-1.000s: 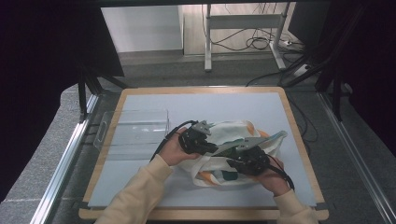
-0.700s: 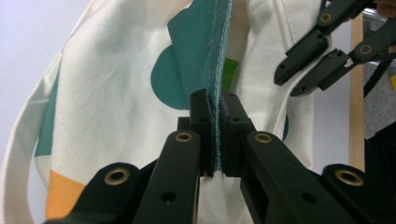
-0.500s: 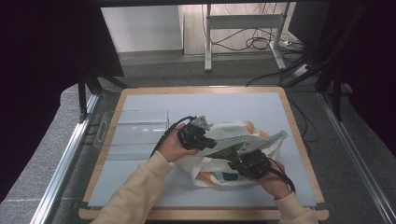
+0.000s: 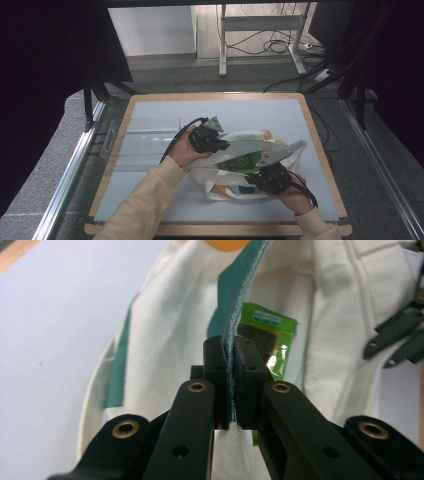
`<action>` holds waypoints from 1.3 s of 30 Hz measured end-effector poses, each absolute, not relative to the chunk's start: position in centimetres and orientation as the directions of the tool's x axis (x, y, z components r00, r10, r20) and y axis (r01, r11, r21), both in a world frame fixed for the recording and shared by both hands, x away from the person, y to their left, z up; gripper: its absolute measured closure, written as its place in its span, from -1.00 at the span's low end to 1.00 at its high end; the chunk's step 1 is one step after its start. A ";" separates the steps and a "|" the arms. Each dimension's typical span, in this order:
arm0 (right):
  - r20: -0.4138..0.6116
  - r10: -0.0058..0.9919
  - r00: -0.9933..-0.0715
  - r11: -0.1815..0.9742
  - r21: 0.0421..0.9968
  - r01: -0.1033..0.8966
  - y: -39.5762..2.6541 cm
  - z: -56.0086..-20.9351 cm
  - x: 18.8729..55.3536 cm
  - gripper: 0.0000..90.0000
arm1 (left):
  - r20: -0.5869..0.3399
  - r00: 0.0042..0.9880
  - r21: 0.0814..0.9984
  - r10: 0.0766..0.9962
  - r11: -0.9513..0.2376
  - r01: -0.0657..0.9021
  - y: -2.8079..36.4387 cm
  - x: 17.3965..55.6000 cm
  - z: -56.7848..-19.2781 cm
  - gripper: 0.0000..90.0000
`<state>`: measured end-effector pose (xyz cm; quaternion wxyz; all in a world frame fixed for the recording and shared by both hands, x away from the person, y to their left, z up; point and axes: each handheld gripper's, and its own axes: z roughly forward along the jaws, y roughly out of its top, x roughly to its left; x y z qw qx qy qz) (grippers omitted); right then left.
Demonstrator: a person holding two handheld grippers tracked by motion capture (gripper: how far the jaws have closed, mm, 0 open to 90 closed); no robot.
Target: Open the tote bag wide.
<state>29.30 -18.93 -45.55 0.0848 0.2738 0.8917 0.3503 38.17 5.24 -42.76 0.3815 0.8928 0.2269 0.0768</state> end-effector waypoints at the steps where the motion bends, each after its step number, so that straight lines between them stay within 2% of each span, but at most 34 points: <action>1: 0.041 0.546 -0.837 0.605 0.672 0.428 -19.0 -45.6 29.3 0.88 | -0.031 0.883 0.716 0.468 -0.606 0.347 5.3 38.3 -42.8 0.93; 19: 0.057 0.522 -0.851 0.603 0.680 0.416 -19.5 -45.7 29.1 0.91 | 0.011 0.856 0.693 0.517 -0.621 0.366 5.5 41.1 -42.8 0.93; 39: 0.082 0.485 -0.871 0.620 0.670 0.408 -19.6 -46.4 28.6 0.92 | -0.024 0.798 0.699 0.602 -0.561 0.444 5.9 44.9 -44.6 0.93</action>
